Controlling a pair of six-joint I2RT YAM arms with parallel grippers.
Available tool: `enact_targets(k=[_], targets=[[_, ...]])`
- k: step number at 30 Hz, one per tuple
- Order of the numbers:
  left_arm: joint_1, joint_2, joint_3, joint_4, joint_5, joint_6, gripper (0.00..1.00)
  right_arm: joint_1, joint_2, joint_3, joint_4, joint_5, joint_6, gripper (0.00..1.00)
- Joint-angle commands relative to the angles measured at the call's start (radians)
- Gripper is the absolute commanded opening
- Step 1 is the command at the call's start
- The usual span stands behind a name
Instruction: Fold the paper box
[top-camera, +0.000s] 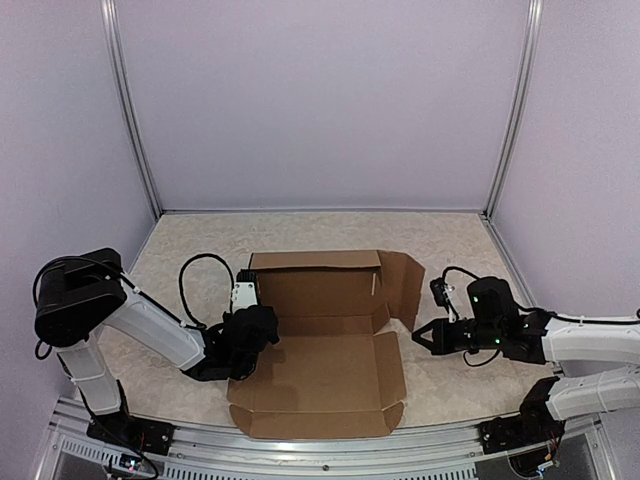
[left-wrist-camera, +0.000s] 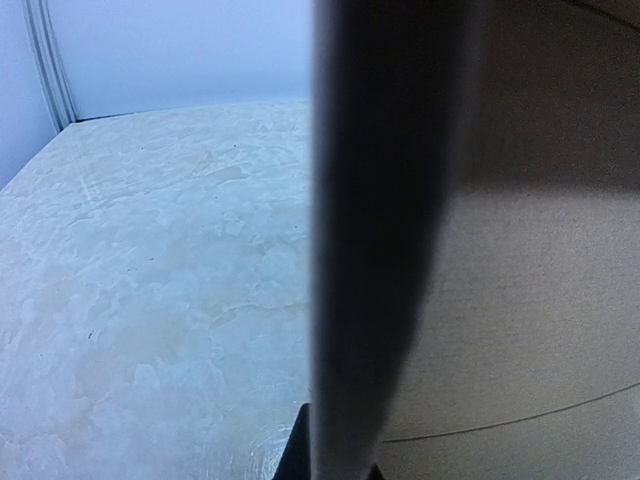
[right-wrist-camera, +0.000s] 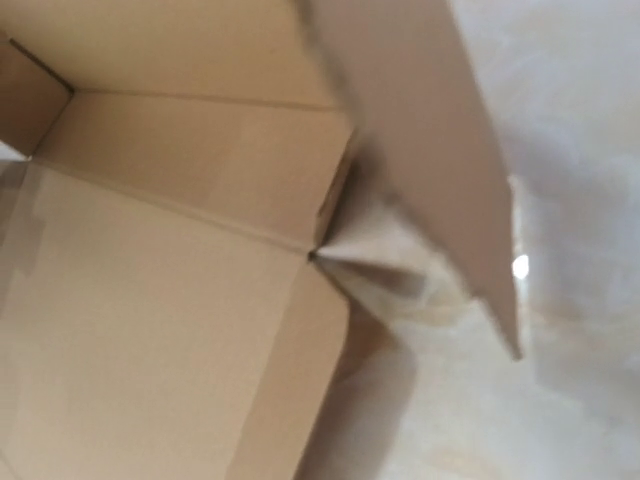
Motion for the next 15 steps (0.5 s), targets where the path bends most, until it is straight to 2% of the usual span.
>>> enact_targets(k=[1, 15], targets=[[-0.010, -0.003, 0.006, -0.011, -0.020, -0.011, 0.00, 0.042, 0.003, -0.015, 0.039, -0.011, 0.050, 0.00], [-0.011, -0.009, 0.001, -0.010, -0.010, -0.012, 0.00, 0.155, 0.200, -0.014, 0.251, 0.090, 0.167, 0.00]])
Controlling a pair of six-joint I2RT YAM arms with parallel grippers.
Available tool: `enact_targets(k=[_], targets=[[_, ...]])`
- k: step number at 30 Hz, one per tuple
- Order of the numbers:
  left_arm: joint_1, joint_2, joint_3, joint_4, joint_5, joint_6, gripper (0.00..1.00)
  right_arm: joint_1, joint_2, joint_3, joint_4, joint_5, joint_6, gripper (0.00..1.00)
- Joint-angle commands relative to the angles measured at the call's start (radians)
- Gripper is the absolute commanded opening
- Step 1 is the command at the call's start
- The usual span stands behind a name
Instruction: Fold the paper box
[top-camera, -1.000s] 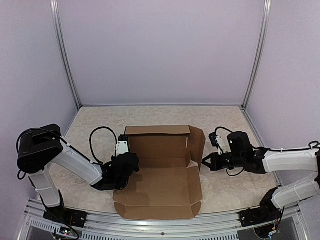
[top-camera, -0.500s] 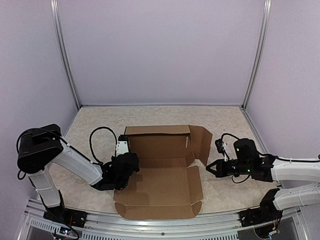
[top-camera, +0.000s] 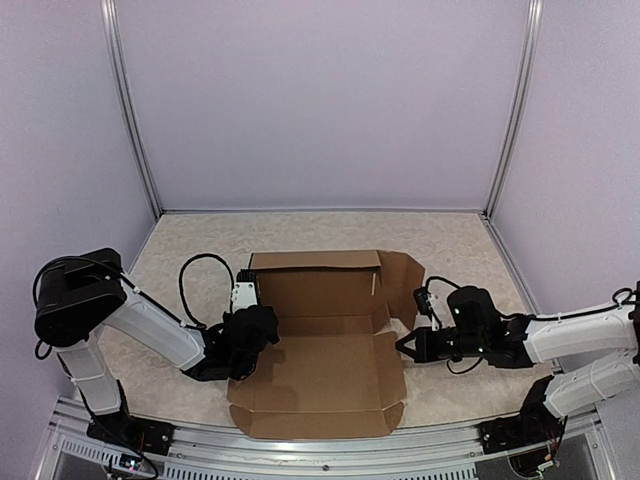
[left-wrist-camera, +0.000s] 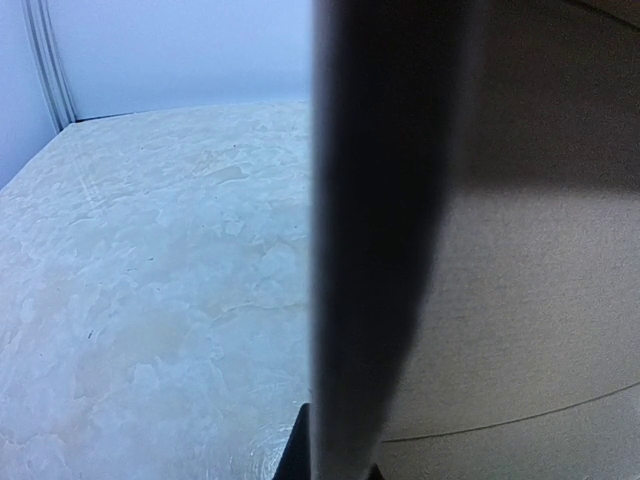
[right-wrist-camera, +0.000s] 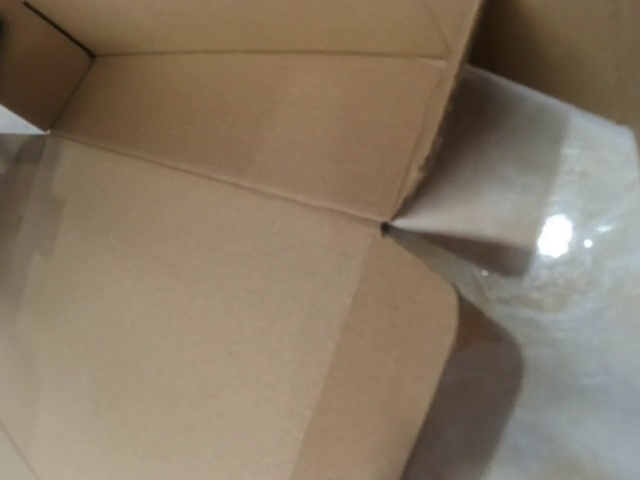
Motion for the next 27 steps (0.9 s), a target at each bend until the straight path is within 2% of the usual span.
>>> enact_targets(k=[1, 6, 14, 22, 27], targets=[[-0.011, -0.008, 0.002, -0.009, -0.009, -0.012, 0.00, 0.034, 0.072, -0.014, 0.119, 0.045, 0.062, 0.00], [-0.012, -0.011, -0.003, -0.010, -0.007, -0.017, 0.00, 0.057, 0.132, -0.027, 0.148, 0.098, 0.088, 0.00], [-0.012, -0.024, -0.008, -0.012, 0.013, -0.017, 0.00, 0.056, 0.140, -0.108, 0.155, 0.214, 0.150, 0.00], [-0.011, -0.081, -0.045, -0.005, 0.087, -0.046, 0.00, 0.057, 0.188, -0.139, 0.228, 0.207, 0.182, 0.00], [-0.010, -0.090, -0.055, 0.002, 0.094, -0.051, 0.00, 0.058, 0.152, -0.146, 0.208, 0.225, 0.175, 0.00]])
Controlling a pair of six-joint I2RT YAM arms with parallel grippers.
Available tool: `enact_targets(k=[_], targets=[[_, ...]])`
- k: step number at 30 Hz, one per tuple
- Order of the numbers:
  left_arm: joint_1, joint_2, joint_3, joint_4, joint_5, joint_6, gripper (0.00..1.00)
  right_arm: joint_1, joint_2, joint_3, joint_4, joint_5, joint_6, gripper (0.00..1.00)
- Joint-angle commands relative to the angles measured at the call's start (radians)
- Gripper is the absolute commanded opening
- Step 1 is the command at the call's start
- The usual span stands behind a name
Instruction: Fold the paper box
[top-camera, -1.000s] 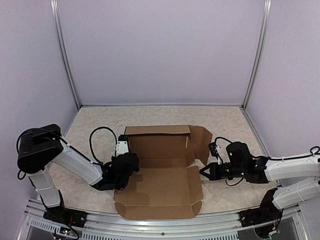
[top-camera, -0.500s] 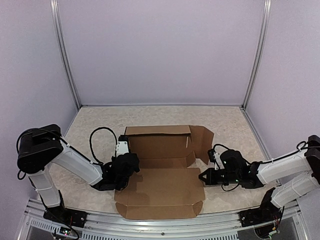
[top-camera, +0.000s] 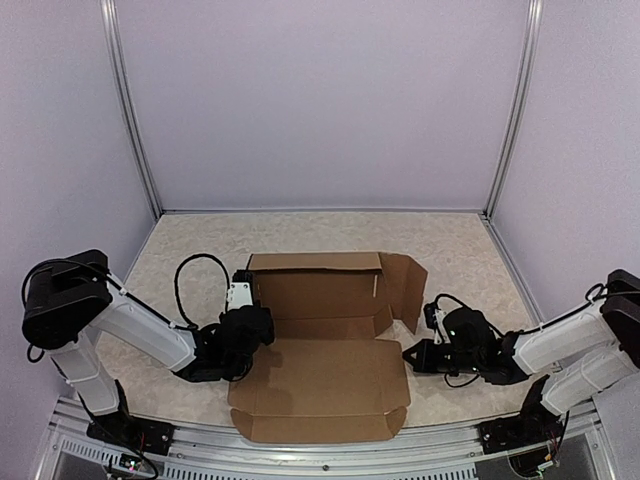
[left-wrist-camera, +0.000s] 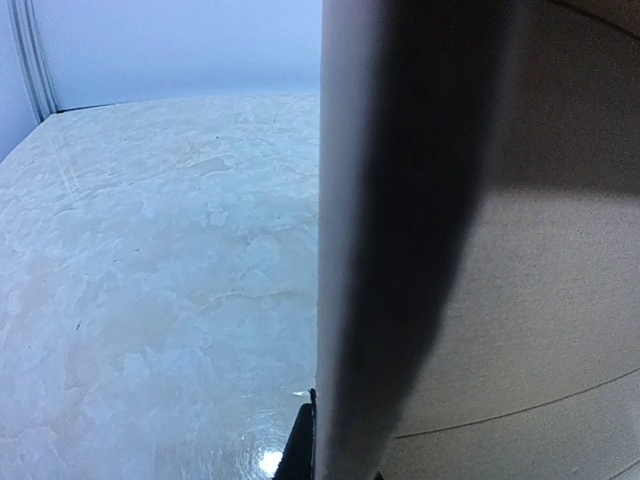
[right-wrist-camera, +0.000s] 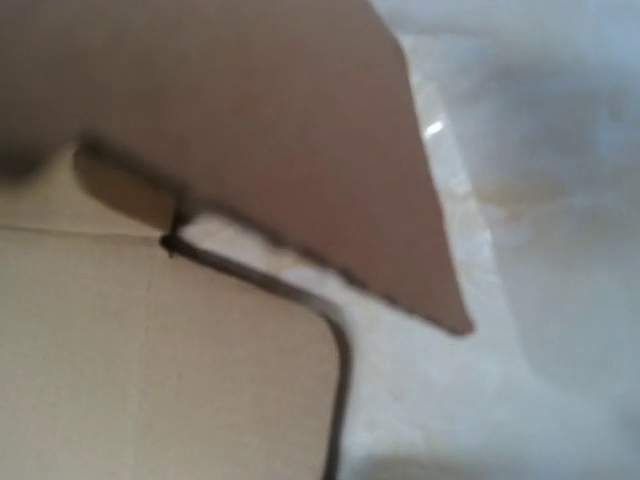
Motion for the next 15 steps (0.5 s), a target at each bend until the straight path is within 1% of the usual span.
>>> enact_targets(k=[1, 5, 7, 11, 15], targets=[[-0.006, -0.024, -0.015, 0.016, 0.035, -0.026, 0.00, 0.012, -0.034, -0.022, -0.059, 0.049, -0.007, 0.00], [-0.007, -0.027, -0.020, 0.028, 0.033, -0.019, 0.00, 0.011, -0.148, 0.005, -0.202, 0.095, -0.063, 0.00], [-0.007, -0.027, -0.020, 0.028, 0.028, -0.013, 0.00, 0.010, -0.217, 0.029, -0.299, 0.117, -0.104, 0.00], [-0.007, -0.027, -0.017, 0.031, 0.026, -0.003, 0.00, 0.010, -0.386, 0.052, -0.467, 0.192, -0.165, 0.00], [-0.008, -0.037, -0.018, 0.038, 0.040, 0.006, 0.00, 0.008, -0.509, 0.080, -0.581, 0.228, -0.228, 0.00]])
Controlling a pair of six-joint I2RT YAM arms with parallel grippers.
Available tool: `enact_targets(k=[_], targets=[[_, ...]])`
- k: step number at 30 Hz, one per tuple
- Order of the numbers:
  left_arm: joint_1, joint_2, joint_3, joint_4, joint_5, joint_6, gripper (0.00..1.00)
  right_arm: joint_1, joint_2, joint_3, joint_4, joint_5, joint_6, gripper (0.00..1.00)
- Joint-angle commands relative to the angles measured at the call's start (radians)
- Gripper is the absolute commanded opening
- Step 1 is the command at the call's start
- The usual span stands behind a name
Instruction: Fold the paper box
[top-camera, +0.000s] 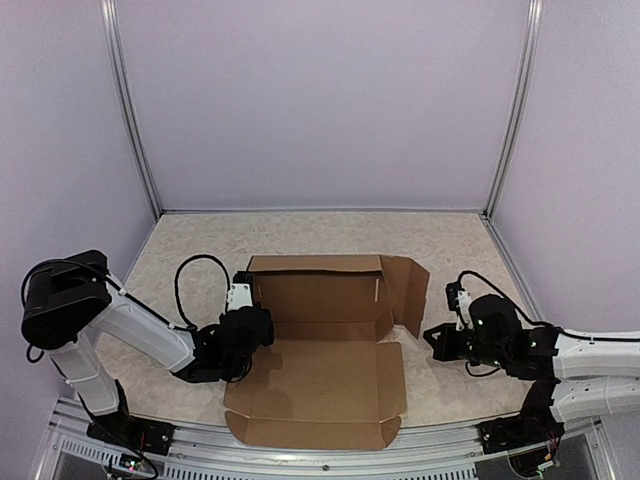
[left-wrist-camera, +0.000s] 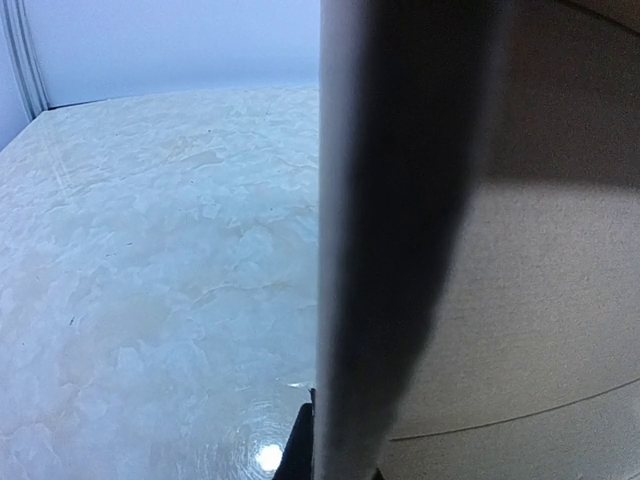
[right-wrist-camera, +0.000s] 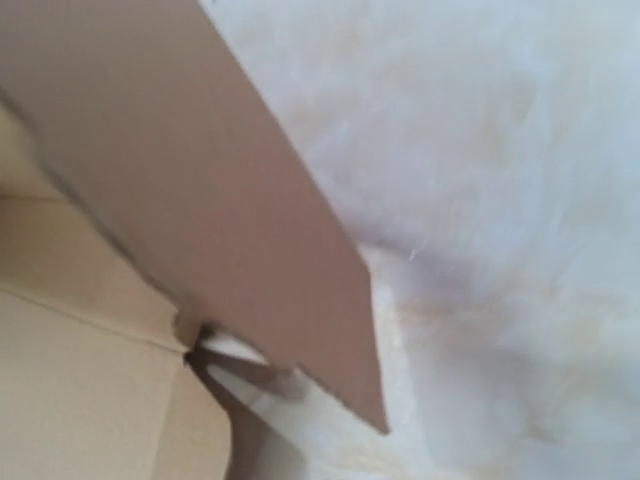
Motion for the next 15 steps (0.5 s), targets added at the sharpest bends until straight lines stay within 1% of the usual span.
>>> enact_targets(k=[1, 4, 7, 12, 15], targets=[[-0.008, -0.038, -0.007, 0.038, 0.024, 0.010, 0.00, 0.005, -0.104, 0.049, -0.208, 0.075, -0.102, 0.00], [-0.008, -0.057, -0.007, 0.040, 0.042, 0.026, 0.00, 0.001, -0.122, 0.092, -0.254, 0.070, -0.145, 0.00], [-0.007, -0.072, -0.010, 0.043, 0.054, 0.035, 0.00, -0.001, -0.095, 0.146, -0.282, 0.069, -0.184, 0.00], [-0.008, -0.084, -0.014, 0.040, 0.061, 0.037, 0.00, -0.005, -0.046, 0.187, -0.274, 0.057, -0.224, 0.00], [-0.008, -0.089, -0.014, 0.037, 0.062, 0.039, 0.00, -0.006, -0.013, 0.201, -0.244, 0.021, -0.234, 0.00]])
